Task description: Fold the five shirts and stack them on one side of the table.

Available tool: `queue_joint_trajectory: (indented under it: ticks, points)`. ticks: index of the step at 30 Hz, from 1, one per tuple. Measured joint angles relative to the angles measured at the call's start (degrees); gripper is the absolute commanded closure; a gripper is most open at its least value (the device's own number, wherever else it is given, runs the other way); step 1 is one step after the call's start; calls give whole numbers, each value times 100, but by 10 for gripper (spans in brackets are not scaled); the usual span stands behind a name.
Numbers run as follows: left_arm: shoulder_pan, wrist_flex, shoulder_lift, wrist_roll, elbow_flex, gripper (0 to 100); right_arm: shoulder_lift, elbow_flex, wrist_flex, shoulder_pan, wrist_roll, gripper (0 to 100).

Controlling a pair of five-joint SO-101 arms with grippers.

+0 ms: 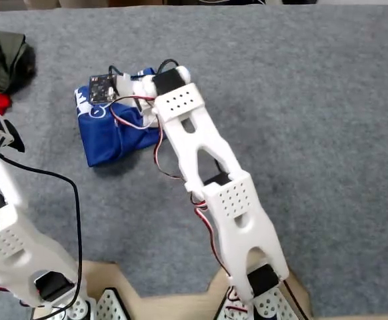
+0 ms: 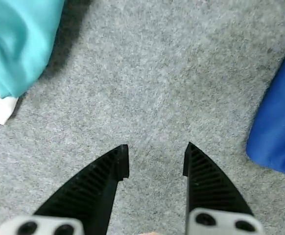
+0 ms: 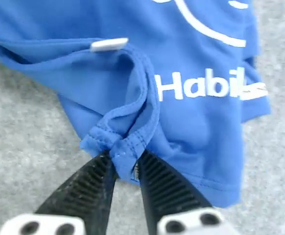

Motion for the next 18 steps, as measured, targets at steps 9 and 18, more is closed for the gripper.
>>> queue_joint_trajectory:
  ticks: [9,18]
  points:
    - [0,0,0,0,0,810,9,-167,431,70,932,991]
    - [0,0,0,0,0,810,9,-571,1380,141,2171,990]
